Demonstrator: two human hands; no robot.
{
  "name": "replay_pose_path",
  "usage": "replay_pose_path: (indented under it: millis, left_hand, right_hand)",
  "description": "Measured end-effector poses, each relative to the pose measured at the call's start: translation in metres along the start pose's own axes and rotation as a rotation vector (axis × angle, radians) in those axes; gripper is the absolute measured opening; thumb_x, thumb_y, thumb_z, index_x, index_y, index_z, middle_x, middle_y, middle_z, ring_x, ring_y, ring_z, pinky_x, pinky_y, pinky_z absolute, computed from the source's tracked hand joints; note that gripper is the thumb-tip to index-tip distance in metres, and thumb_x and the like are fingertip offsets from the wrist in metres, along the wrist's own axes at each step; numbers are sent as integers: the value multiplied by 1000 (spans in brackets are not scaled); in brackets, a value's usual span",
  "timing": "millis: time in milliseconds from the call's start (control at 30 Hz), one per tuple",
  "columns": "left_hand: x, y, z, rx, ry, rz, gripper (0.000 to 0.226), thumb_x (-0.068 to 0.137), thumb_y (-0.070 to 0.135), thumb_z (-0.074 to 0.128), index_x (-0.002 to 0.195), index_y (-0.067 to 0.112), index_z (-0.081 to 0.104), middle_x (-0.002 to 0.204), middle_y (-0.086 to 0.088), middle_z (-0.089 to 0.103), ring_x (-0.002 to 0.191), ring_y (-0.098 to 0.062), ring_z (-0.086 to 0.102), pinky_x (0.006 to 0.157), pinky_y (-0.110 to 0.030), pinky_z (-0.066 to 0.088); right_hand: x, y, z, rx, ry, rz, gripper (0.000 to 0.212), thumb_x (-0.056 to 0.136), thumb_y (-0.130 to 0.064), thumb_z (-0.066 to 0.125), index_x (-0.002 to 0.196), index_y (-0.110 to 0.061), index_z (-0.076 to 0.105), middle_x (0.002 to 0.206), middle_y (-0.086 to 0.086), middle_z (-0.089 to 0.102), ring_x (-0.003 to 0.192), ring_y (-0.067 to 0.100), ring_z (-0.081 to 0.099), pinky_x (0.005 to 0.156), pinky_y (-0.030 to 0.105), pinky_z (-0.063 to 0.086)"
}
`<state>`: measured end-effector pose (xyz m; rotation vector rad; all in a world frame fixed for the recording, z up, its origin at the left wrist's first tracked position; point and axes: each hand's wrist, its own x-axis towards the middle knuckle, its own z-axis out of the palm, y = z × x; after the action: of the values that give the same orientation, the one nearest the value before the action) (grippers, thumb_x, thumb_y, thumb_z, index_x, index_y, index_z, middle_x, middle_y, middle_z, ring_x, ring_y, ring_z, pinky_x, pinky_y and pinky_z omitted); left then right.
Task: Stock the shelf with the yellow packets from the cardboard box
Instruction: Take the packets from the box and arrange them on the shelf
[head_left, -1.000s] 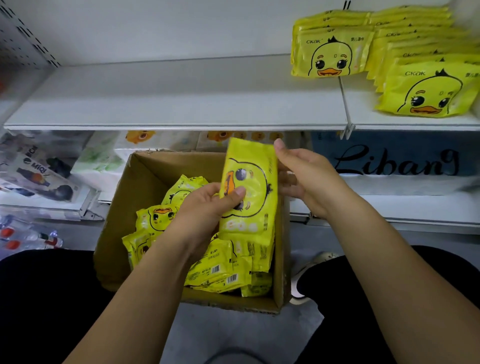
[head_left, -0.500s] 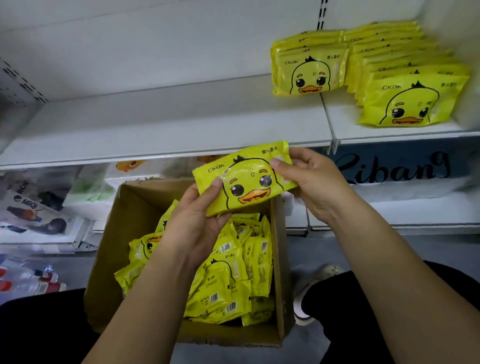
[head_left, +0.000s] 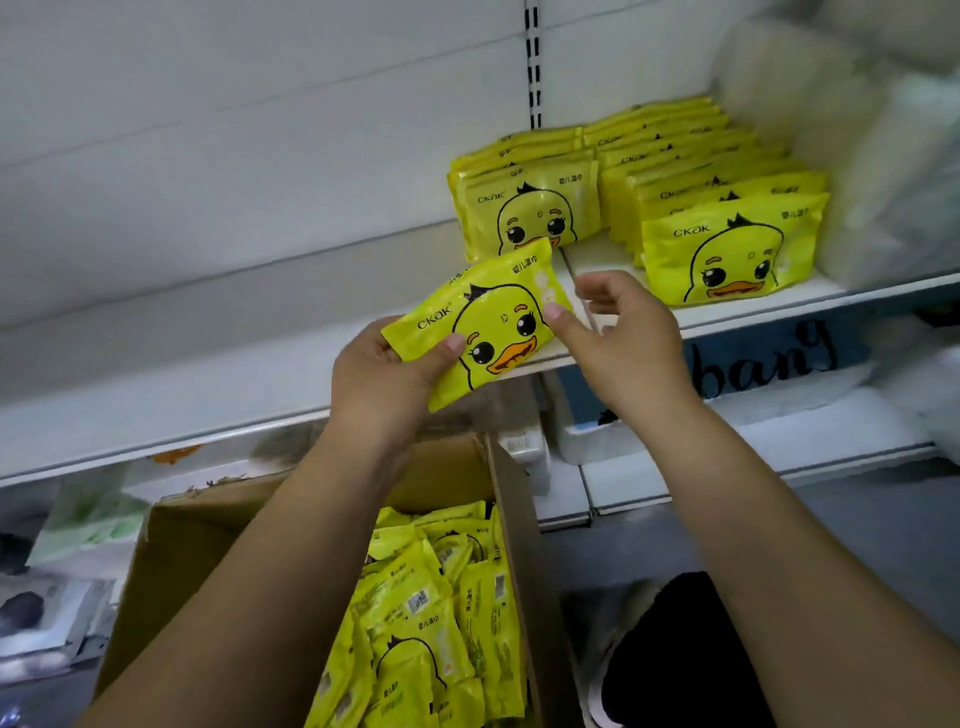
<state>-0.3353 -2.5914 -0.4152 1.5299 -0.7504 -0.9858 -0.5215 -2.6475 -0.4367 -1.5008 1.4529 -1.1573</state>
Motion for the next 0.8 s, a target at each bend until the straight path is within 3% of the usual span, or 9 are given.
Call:
replay_pose_path:
  millis: [167, 400, 567, 800]
  left_hand:
    - [55, 13, 37, 83, -26, 109, 30, 84, 4, 81, 103, 17, 62, 93, -1, 76, 77, -11, 76, 71, -30, 62]
    - [118, 11, 76, 306, -74, 272, 36, 85, 12, 83, 113, 17, 61, 99, 4, 72, 83, -6, 71, 72, -21, 59]
    - [154, 4, 89, 563, 19, 412, 58, 80, 39, 86, 127, 16, 60, 116, -4, 63, 96, -22, 59, 82, -30, 50]
    - [170, 4, 100, 691, 103, 416, 51, 79, 47, 84, 100, 16, 49, 100, -4, 50, 83, -20, 45, 67, -29, 30]
  right_hand:
    - [22, 8, -1, -327, -68, -44, 43, 93, -44, 66, 126, -17, 63, 130, 1, 61, 126, 20, 48, 90, 22, 32]
    - [41, 22, 9, -450, -175, -10, 56, 89, -47, 70, 134, -16, 59, 138, 0, 55, 132, 19, 43, 105, 29, 37]
    - [51, 23, 11, -517, -215, -37, 54, 88, -47, 71, 132, -16, 62, 139, 1, 52, 134, 20, 39, 109, 31, 35]
    - [56, 26, 10, -522, -210, -48, 51, 87, -44, 72, 129, -16, 64, 137, 0, 52, 130, 19, 40, 108, 33, 36]
